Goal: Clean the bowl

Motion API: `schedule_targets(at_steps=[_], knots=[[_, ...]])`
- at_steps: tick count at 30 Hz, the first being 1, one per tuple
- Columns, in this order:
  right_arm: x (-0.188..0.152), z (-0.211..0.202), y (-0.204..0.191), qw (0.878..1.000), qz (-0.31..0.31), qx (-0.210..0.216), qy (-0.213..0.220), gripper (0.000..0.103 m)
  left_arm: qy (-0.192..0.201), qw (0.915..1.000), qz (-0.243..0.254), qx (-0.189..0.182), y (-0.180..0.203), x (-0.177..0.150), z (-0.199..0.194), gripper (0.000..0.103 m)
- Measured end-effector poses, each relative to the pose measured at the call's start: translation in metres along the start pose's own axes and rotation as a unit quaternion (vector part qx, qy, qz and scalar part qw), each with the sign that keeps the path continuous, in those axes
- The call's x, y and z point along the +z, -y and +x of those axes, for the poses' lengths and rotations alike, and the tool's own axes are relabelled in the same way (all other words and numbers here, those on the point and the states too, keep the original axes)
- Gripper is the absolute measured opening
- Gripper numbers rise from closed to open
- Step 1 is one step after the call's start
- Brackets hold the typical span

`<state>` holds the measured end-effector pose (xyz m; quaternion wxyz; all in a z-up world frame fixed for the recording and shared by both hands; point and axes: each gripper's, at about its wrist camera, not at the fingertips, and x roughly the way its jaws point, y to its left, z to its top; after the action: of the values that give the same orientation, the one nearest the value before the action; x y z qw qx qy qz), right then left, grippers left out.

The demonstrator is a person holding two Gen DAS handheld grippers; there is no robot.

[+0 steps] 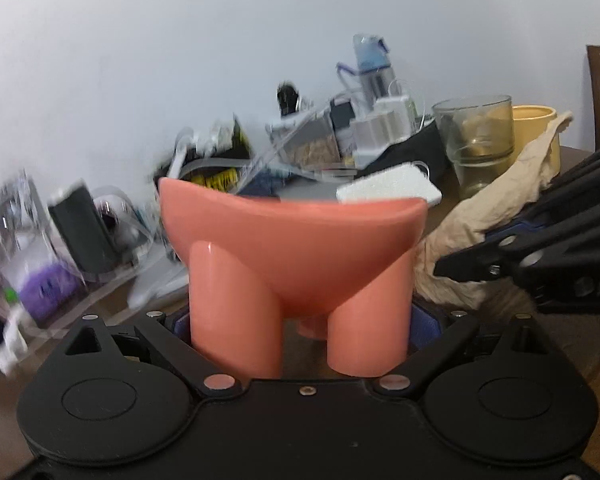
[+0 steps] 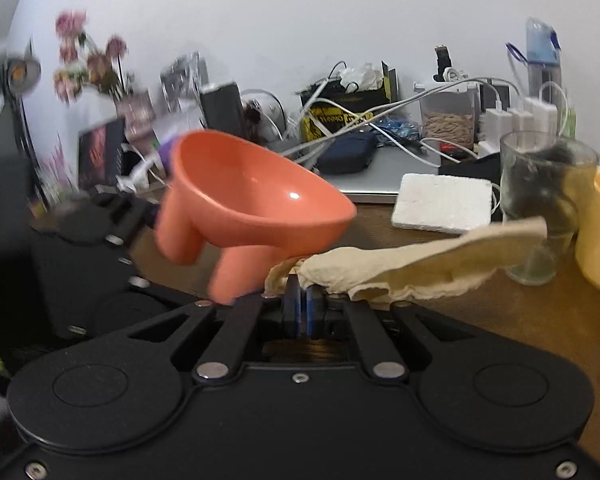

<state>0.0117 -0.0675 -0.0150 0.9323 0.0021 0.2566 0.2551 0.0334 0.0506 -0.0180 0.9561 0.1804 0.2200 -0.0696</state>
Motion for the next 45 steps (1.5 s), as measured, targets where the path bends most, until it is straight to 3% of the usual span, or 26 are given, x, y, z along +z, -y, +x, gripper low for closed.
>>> schedule_targets(at_steps=[2, 5, 10, 14, 15, 17, 19, 26, 37, 45], knots=[[0.000, 0.010, 0.001, 1.000, -0.020, 0.006, -0.002, 0.005, -0.023, 0.9993, -0.028, -0.006, 0.001, 0.003, 0.013, 0.095], [-0.003, 0.022, 0.004, 1.000, -0.019, 0.019, -0.009, 0.005, -0.041, 0.9987, -0.031, -0.002, 0.002, 0.003, 0.020, 0.095], [-0.008, 0.033, 0.000, 0.998, -0.055, -0.008, -0.018, 0.005, -0.077, 0.9964, -0.032, -0.007, 0.006, 0.003, 0.035, 0.097], [-0.004, 0.040, 0.009, 0.999, -0.042, -0.016, -0.024, 0.007, -0.096, 0.9934, -0.062, -0.014, -0.003, 0.000, 0.040, 0.101], [-0.003, 0.042, 0.013, 0.999, -0.037, -0.020, -0.028, 0.010, -0.102, 0.9918, -0.076, -0.017, -0.006, -0.001, 0.041, 0.103], [-0.001, 0.047, 0.017, 0.998, -0.028, -0.037, -0.042, 0.045, -0.113, 0.9881, -0.101, -0.022, -0.013, -0.005, 0.044, 0.103], [0.001, 0.052, 0.021, 0.997, -0.018, -0.046, -0.051, 0.060, -0.120, 0.9855, -0.118, -0.024, -0.019, -0.010, 0.044, 0.103], [0.000, 0.050, 0.024, 0.997, -0.011, -0.056, -0.053, 0.073, -0.120, 0.9809, -0.153, -0.005, -0.016, -0.019, 0.030, 0.103], [-0.013, 0.024, 0.021, 0.994, 0.001, -0.080, -0.080, 0.081, -0.112, 0.9833, -0.143, 0.008, -0.011, -0.040, -0.036, 0.103], [-0.033, -0.017, 0.013, 0.994, 0.004, -0.094, -0.059, 0.082, -0.117, 0.9781, -0.170, 0.028, -0.004, -0.051, -0.065, 0.103]])
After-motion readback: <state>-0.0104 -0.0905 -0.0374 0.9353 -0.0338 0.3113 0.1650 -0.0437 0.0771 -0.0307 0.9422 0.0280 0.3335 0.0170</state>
